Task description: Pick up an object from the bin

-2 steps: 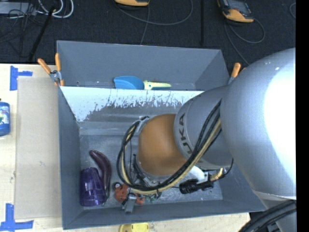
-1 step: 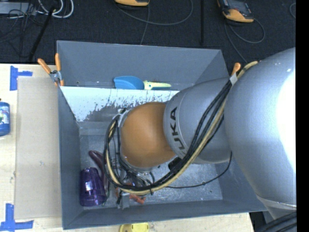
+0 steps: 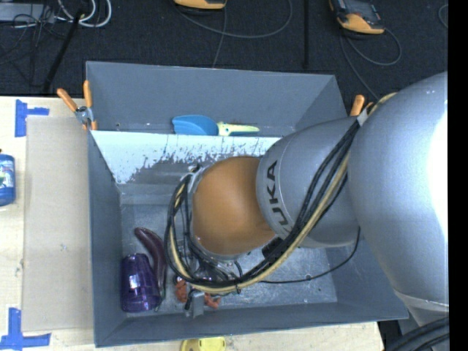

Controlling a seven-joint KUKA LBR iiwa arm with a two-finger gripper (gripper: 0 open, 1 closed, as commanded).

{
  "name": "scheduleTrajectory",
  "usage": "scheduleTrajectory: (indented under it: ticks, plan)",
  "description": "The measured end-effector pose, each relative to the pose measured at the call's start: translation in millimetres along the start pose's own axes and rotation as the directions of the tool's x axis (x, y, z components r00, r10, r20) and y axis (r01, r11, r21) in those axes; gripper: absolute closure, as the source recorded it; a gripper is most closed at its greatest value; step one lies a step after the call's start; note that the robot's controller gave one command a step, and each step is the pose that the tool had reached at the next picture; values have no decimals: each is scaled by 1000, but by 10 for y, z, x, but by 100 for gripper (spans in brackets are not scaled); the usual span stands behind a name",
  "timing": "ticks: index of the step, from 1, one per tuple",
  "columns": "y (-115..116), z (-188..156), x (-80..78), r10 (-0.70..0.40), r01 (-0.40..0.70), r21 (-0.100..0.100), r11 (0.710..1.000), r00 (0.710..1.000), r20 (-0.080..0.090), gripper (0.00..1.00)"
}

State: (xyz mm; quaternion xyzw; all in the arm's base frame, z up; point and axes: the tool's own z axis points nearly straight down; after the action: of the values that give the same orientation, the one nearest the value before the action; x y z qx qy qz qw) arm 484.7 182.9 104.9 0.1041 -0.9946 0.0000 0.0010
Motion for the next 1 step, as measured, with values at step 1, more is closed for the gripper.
scheduleTrajectory:
  ticks: [1]
  plan:
    - [-210, 227, 133, 142, -142, -1, 990, 990, 6, 0]
